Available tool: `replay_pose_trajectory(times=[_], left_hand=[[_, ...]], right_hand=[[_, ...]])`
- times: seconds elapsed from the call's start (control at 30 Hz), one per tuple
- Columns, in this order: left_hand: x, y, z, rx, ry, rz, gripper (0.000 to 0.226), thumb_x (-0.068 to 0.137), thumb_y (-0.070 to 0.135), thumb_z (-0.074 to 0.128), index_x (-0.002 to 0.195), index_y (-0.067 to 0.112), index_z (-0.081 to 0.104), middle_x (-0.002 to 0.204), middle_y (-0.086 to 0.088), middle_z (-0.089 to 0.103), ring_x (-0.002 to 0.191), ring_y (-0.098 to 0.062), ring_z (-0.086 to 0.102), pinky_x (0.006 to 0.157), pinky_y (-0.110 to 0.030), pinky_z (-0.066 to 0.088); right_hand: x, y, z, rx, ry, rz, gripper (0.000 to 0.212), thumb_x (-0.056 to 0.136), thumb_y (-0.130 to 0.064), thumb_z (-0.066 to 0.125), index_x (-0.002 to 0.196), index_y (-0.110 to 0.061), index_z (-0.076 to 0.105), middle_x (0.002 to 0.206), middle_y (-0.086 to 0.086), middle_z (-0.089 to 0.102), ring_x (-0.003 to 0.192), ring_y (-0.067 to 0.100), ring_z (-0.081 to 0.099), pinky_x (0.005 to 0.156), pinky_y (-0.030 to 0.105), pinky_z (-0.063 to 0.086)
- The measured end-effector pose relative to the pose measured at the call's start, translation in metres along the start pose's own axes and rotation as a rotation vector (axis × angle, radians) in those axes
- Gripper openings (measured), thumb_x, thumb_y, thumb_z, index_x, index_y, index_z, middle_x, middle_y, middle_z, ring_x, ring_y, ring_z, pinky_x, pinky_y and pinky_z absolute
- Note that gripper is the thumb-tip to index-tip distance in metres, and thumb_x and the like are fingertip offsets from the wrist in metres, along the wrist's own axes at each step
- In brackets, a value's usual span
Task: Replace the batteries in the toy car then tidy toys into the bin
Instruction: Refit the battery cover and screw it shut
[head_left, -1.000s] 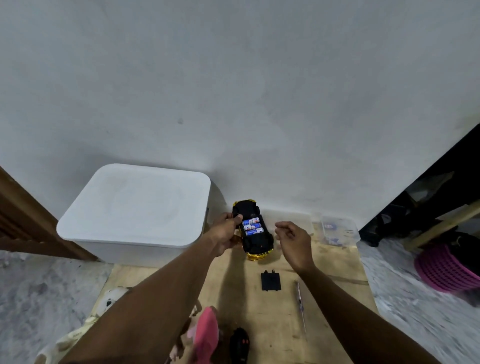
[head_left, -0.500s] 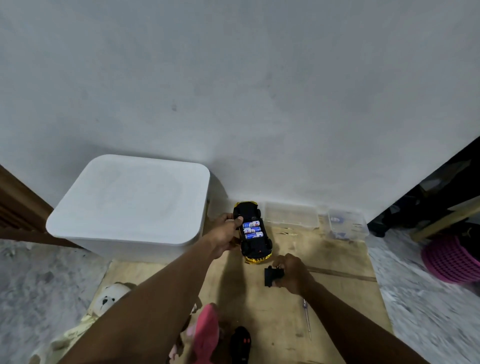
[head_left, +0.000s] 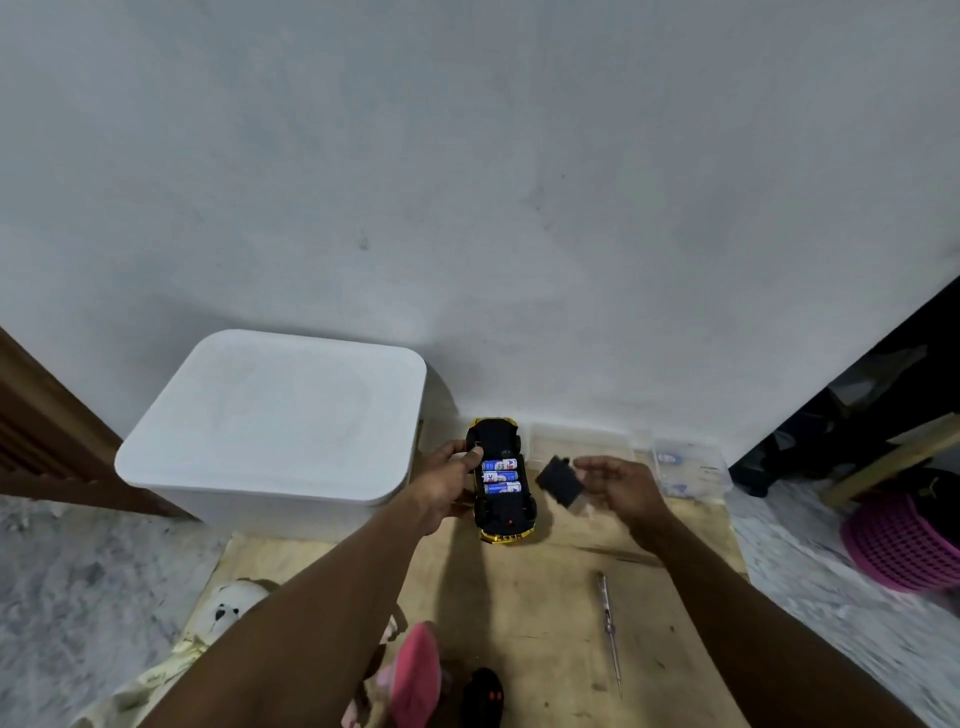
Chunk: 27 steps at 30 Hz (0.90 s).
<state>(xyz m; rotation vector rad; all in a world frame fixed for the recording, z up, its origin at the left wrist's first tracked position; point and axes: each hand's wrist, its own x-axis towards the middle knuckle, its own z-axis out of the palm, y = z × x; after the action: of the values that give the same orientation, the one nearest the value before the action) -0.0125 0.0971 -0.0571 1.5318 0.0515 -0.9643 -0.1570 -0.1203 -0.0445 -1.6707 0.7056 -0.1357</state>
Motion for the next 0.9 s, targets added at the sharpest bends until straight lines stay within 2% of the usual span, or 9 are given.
replay_pose_trajectory(times=[0.1, 0.23, 0.33, 0.4, 0.47, 0.53, 0.63, 0.8, 0.9], left_hand=[[-0.005, 0.007, 0.001, -0.030, 0.001, 0.016, 0.026, 0.098, 0.037, 0.058, 0.122, 0.028, 0.062, 0.107, -0.007, 0.073, 0.081, -0.035, 0.066, 0.082, -0.048, 0.052], [-0.013, 0.017, 0.006, -0.030, -0.023, 0.057, 0.028, 0.099, 0.039, 0.057, 0.124, 0.027, 0.061, 0.108, -0.001, 0.073, 0.076, -0.030, 0.063, 0.079, -0.044, 0.049], [-0.017, 0.021, 0.008, -0.009, -0.057, 0.074, 0.027, 0.100, 0.039, 0.055, 0.124, 0.027, 0.060, 0.112, -0.002, 0.072, 0.077, -0.030, 0.064, 0.084, -0.046, 0.051], [-0.019, 0.022, 0.008, 0.000, -0.065, 0.078, 0.027, 0.100, 0.040, 0.055, 0.123, 0.027, 0.060, 0.113, -0.003, 0.072, 0.077, -0.030, 0.064, 0.089, -0.050, 0.052], [-0.022, 0.023, 0.009, 0.006, -0.072, 0.083, 0.026, 0.100, 0.040, 0.055, 0.122, 0.027, 0.061, 0.110, -0.002, 0.072, 0.076, -0.029, 0.064, 0.087, -0.048, 0.052], [-0.025, 0.023, 0.010, 0.007, -0.078, 0.085, 0.026, 0.100, 0.040, 0.055, 0.121, 0.026, 0.061, 0.111, -0.002, 0.071, 0.077, -0.030, 0.064, 0.085, -0.046, 0.051], [-0.026, 0.020, 0.009, 0.006, -0.077, 0.081, 0.027, 0.100, 0.040, 0.055, 0.122, 0.026, 0.060, 0.116, -0.003, 0.070, 0.076, -0.030, 0.065, 0.082, -0.045, 0.052], [-0.029, 0.019, 0.012, -0.002, -0.091, 0.073, 0.026, 0.100, 0.039, 0.055, 0.121, 0.025, 0.061, 0.114, 0.000, 0.071, 0.072, -0.028, 0.067, 0.082, -0.046, 0.053], [-0.031, 0.019, 0.014, -0.001, -0.083, 0.075, 0.024, 0.100, 0.037, 0.055, 0.119, 0.025, 0.061, 0.110, 0.000, 0.070, 0.066, -0.026, 0.066, 0.077, -0.042, 0.051]], right_hand=[[0.000, -0.048, 0.000, 0.128, -0.046, -0.022, 0.016, 0.091, 0.000, 0.063, 0.103, -0.008, 0.071, 0.095, 0.009, 0.071, 0.086, 0.019, 0.064, 0.069, 0.026, 0.053], [-0.005, -0.086, 0.014, -0.127, -0.242, -0.144, 0.012, 0.093, -0.006, 0.063, 0.101, -0.011, 0.071, 0.093, 0.007, 0.072, 0.082, 0.009, 0.062, 0.070, 0.021, 0.046], [-0.006, -0.096, 0.026, -0.274, -0.295, -0.239, 0.013, 0.093, -0.005, 0.063, 0.098, -0.012, 0.072, 0.094, 0.014, 0.071, 0.083, 0.008, 0.061, 0.076, 0.018, 0.047], [-0.007, -0.097, 0.031, -0.347, -0.304, -0.259, 0.015, 0.093, -0.005, 0.062, 0.094, -0.015, 0.073, 0.087, 0.012, 0.068, 0.079, 0.009, 0.058, 0.076, 0.017, 0.046], [-0.006, -0.095, 0.036, -0.397, -0.285, -0.268, 0.019, 0.092, -0.005, 0.061, 0.090, -0.020, 0.073, 0.082, 0.010, 0.065, 0.075, 0.010, 0.055, 0.074, 0.018, 0.045], [-0.007, -0.092, 0.040, -0.426, -0.246, -0.282, 0.020, 0.092, -0.006, 0.061, 0.089, -0.022, 0.072, 0.085, 0.015, 0.068, 0.074, 0.012, 0.053, 0.070, 0.019, 0.044], [-0.010, -0.089, 0.044, -0.435, -0.209, -0.306, 0.015, 0.093, -0.007, 0.062, 0.094, -0.017, 0.073, 0.093, 0.014, 0.071, 0.075, 0.012, 0.052, 0.068, 0.017, 0.043], [-0.012, -0.084, 0.050, -0.432, -0.163, -0.338, 0.015, 0.093, -0.006, 0.061, 0.095, -0.017, 0.071, 0.092, 0.015, 0.070, 0.071, 0.011, 0.051, 0.065, 0.012, 0.042], [-0.012, -0.084, 0.049, -0.444, -0.201, -0.316, 0.016, 0.094, -0.006, 0.059, 0.096, -0.016, 0.071, 0.089, 0.016, 0.068, 0.068, 0.009, 0.049, 0.063, 0.010, 0.041]])
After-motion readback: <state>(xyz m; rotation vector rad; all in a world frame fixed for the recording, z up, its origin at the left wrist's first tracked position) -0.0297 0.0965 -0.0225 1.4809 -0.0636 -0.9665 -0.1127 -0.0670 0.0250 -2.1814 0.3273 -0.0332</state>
